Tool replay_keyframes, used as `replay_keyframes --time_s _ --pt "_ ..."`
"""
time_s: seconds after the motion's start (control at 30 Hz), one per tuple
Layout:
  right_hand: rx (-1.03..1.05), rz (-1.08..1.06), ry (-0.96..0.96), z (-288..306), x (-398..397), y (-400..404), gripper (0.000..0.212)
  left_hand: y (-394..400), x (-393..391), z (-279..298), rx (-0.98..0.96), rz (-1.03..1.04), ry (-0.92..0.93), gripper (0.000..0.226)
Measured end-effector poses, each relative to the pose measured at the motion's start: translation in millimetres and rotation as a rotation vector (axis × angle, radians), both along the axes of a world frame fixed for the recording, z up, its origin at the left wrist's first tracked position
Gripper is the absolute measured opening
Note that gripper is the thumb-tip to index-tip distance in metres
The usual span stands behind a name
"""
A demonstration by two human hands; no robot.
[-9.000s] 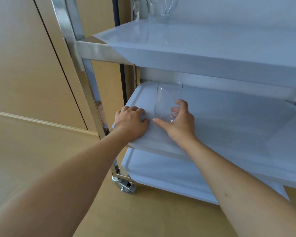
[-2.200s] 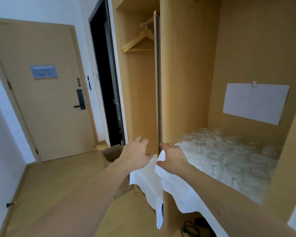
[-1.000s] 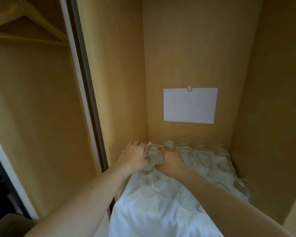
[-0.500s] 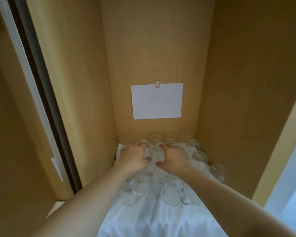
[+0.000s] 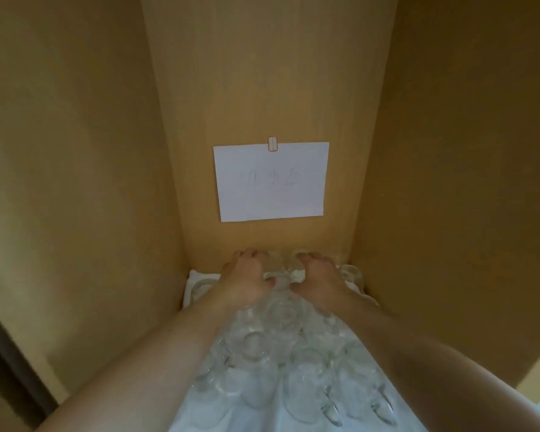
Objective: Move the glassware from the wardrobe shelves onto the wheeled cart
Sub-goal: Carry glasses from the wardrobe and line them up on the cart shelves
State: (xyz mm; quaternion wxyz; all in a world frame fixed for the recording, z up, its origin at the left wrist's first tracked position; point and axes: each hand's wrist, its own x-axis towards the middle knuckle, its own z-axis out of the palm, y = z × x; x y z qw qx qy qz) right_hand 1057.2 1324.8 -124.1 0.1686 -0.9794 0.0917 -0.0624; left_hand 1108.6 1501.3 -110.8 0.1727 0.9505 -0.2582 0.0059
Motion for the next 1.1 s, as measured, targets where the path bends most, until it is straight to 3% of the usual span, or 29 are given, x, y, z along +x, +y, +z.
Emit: replay_keyframes --time_s 0.27,0.47,0.63,0.73,0.93,1.03,1.1 --pt "-0.011 0.013 0.048 -5.4 74.9 -33.5 0.069 -36.9 66.7 -6.3 0.087 0.003 0.024 0.065" --pt "-0.038 0.033 0.134 -17.7 123.8 -52.2 0.082 -55.3 108.4 -24.4 0.075 0.011 0.11 0.065" --pt "-0.058 0.081 0.288 -32.9 152.4 -65.2 0.061 -69.7 142.0 -40.6 0.082 -0.037 0.223 0.066" --pt "-0.078 0.113 0.378 -37.9 164.8 -68.5 0.074 -76.1 153.9 -50.2 0.077 -0.1 0.298 0.064" --pt "-0.147 0.195 0.496 -39.4 178.9 -70.6 0.081 -88.9 167.4 -60.1 0.148 -0.161 0.361 0.062" --pt "-0.19 0.221 0.497 -41.8 179.8 -70.3 0.08 -95.6 170.5 -61.6 0.199 -0.175 0.387 0.058" --pt "-0.192 0.218 0.471 -42.5 179.7 -70.3 0.078 -99.1 173.0 -61.0 0.206 -0.164 0.42 0.067"
